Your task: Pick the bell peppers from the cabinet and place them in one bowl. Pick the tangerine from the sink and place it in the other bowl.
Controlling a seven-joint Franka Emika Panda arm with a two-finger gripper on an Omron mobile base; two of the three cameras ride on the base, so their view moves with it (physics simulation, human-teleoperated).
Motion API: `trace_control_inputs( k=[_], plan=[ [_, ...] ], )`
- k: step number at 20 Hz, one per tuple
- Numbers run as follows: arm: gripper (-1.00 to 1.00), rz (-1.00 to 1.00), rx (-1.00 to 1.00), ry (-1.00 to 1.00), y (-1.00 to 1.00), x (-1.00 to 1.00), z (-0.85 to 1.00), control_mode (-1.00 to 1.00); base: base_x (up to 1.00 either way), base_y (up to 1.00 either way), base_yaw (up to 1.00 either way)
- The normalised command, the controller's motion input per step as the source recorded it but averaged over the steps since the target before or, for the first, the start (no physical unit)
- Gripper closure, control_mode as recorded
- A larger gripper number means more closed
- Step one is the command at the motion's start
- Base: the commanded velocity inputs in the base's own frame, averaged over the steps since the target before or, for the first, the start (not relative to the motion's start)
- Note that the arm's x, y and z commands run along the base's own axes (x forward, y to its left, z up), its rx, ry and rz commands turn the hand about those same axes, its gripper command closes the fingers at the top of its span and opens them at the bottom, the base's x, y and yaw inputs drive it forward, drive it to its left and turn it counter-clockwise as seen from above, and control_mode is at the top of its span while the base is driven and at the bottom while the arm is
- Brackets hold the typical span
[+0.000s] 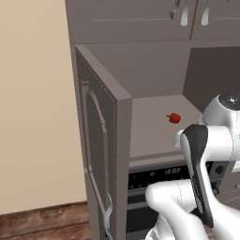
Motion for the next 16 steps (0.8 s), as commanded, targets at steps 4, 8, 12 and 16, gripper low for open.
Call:
trace_control_inputs(
  k=[4,8,12,16],
  plan=[
    [-1.0,0.0,0.0,0.0,0.0,0.0,0.0,1.0,0.0,0.0,0.0],
    [-1.0,0.0,0.0,0.0,0.0,0.0,0.0,1.0,0.0,0.0,0.0],
    [-1.0,0.0,0.0,0.0,0.0,0.0,0.0,1.0,0.0,0.0,0.0],
    [-1.0,0.0,0.0,0.0,0.0,0.0,0.0,-1.0,0.0,0.0,0.0]
  ],
)
